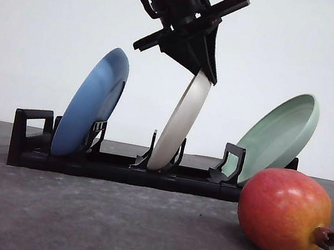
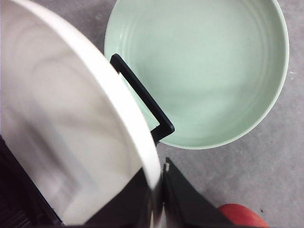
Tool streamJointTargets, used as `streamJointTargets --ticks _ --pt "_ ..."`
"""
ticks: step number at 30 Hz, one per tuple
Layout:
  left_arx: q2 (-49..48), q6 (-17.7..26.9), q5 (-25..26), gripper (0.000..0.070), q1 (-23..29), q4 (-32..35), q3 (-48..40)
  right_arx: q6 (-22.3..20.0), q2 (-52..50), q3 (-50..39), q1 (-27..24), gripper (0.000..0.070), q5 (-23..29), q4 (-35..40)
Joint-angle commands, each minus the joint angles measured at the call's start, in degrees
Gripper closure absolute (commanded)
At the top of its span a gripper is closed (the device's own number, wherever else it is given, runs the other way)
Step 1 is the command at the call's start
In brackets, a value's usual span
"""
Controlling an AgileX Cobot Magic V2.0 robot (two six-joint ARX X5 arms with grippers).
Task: Place pomegranate in white plate
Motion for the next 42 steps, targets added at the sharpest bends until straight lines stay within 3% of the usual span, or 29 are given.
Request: streamJointTargets --ticks 1,10,17,24,28,32,42 --pt "0.8 0.2 -0.1 0.0697 -0.6 0.4 1.9 -0.3 0.2 1.0 0.1 0.0078 0.2 0.5" --pt "-1.9 0.9 0.0 0.0697 -1.7 -3.7 5.7 -0.3 0.2 1.0 0.1 0.0079 0.2 0.5" --pt "-8.5 0.6 6.1 0.0697 -3.1 -5.8 6.3 -0.3 0.2 1.0 0.1 0.0079 0.2 0.5" --pt "-17.5 5.3 6.8 0.0697 -6.5 -17.3 6.3 -0.2 0.2 1.0 0.1 0.0079 0.2 0.5" --pt "-21.3 8.5 1.4 0.0697 -10.7 -26.3 6.2 -0.2 0.2 1.0 0.1 0.0079 0.2 0.5" --pt "-23.3 9.9 -7.4 0.0697 -16.4 -32.7 6.0 -0.2 0.2 1.0 0.1 0.0079 0.2 0.5" --pt "-24.9 9.9 -24.8 0.0697 -28.4 -36.3 -4.7 0.2 0.2 1.0 0.1 0.0079 0.2 0.3"
